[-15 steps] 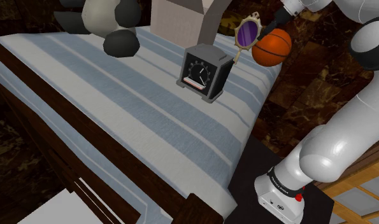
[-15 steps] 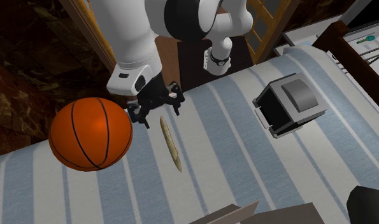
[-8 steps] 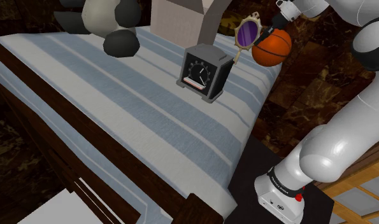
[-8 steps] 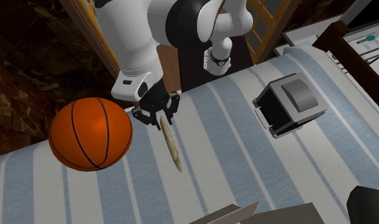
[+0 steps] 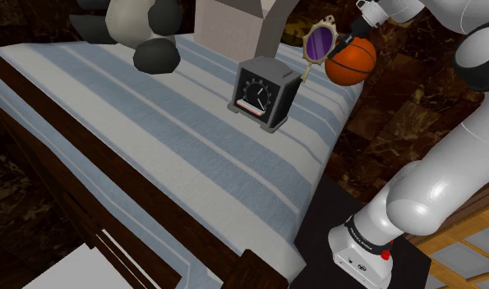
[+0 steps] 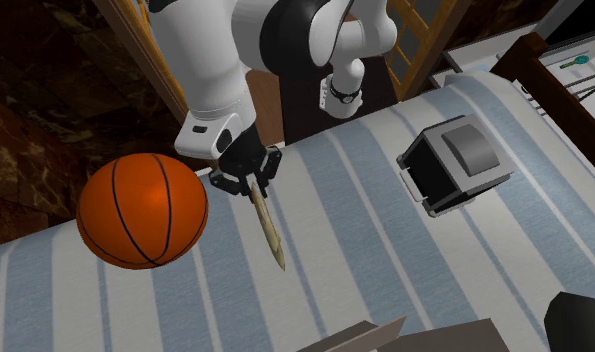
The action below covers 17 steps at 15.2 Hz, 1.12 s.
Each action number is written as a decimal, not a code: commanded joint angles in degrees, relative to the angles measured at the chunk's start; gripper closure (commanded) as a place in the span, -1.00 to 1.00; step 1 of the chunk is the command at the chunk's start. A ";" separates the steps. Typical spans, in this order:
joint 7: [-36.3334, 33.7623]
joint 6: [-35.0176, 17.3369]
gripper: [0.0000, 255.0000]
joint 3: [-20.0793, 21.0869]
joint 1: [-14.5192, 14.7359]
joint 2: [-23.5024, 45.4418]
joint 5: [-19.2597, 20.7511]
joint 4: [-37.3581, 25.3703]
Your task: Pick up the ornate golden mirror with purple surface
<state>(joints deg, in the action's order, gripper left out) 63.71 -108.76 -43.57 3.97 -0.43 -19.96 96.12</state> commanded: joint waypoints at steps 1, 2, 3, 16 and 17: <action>-0.10 0.76 1.00 -0.09 -0.08 0.25 -0.09 -0.89; -0.25 1.55 1.00 -0.15 -0.14 0.44 -0.16 -1.81; -0.40 2.35 1.00 -0.22 -0.21 0.63 -0.24 -2.75; -1.51 12.97 1.00 -1.45 -2.04 4.83 -3.09 -16.09; -1.51 12.98 1.00 -1.45 -2.05 4.85 -3.11 -16.10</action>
